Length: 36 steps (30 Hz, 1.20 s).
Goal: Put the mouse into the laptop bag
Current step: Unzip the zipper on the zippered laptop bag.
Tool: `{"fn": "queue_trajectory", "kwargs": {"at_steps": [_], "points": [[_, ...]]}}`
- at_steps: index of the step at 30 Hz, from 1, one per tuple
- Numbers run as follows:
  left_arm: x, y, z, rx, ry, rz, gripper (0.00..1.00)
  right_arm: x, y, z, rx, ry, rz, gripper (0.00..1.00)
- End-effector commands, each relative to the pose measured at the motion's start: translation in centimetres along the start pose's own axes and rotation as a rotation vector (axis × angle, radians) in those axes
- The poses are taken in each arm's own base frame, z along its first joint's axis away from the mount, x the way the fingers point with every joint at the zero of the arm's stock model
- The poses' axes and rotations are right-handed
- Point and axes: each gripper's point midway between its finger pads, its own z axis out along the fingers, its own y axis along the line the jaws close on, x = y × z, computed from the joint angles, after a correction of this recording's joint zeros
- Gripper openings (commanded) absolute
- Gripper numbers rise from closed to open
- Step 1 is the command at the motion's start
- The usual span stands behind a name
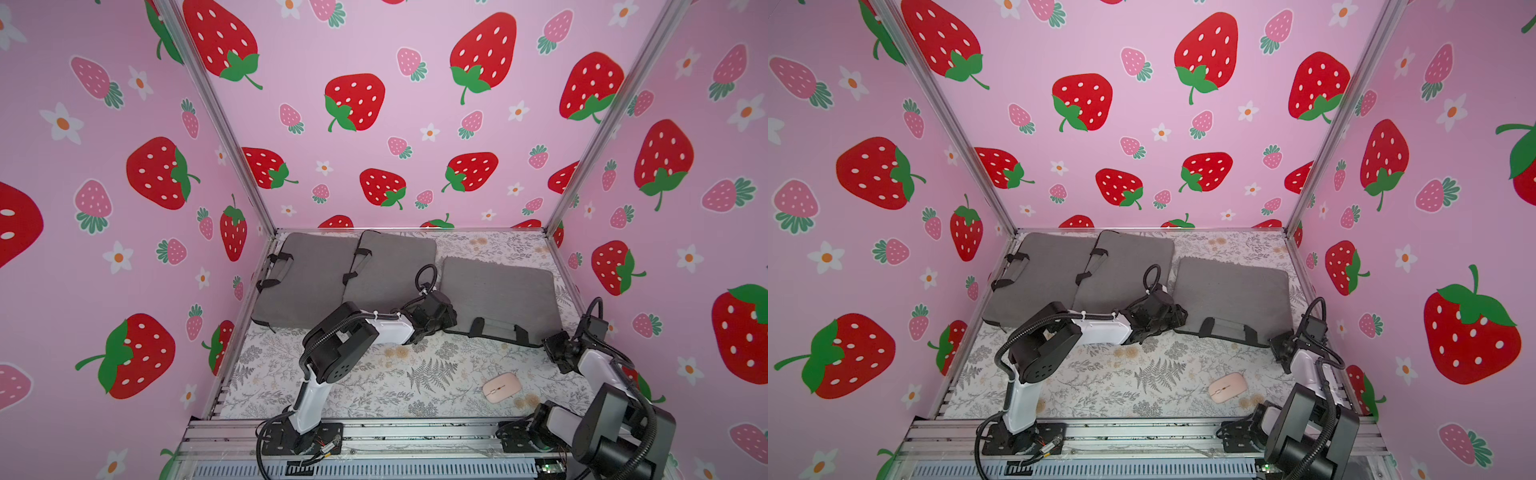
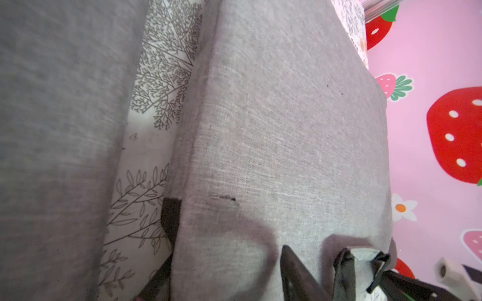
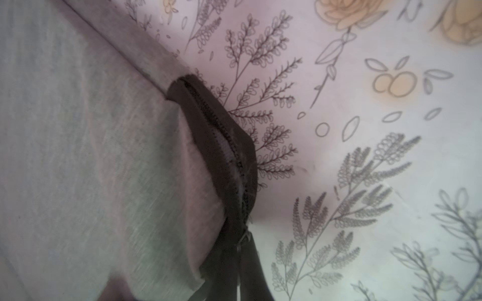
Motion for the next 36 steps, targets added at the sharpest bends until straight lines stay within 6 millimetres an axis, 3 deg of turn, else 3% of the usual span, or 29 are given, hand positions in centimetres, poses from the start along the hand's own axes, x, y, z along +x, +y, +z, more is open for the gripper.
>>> {"fn": "queue_trajectory", "kwargs": {"at_steps": [1,3,12,15,20,23,29,33,36], "points": [[1.5,-0.8,1.3,0.047,0.055,-0.012,0.35,1.9,-1.8,0.4,0.044,0.043,0.043,0.0],[1.6,-1.0,1.5,0.058,0.059,-0.023,0.0,2.3,-1.8,0.4,0.032,0.05,0.054,0.0],[1.8,-2.6,1.6,0.086,0.076,-0.014,0.0,5.6,3.8,-0.3,-0.17,0.113,-0.03,0.0],[2.0,-2.8,1.7,0.089,0.076,-0.017,0.0,6.3,4.7,-0.9,-0.159,0.097,-0.074,0.0],[1.9,-2.8,1.3,0.093,0.067,-0.023,0.0,5.9,4.2,-1.7,-0.104,0.066,-0.081,0.0],[2.1,-3.4,1.2,0.111,0.076,-0.018,0.0,6.8,5.8,-1.8,-0.168,0.082,-0.117,0.0],[2.9,-5.3,0.9,0.154,0.093,0.005,0.0,12.1,11.9,-3.5,-0.276,0.15,-0.403,0.0],[3.2,-6.2,0.4,0.177,0.099,0.001,0.0,15.6,14.0,-4.4,-0.292,0.15,-0.555,0.0],[3.8,-7.0,0.2,0.201,0.108,0.002,0.0,17.6,14.5,-4.0,-0.281,0.182,-0.628,0.0]]}}
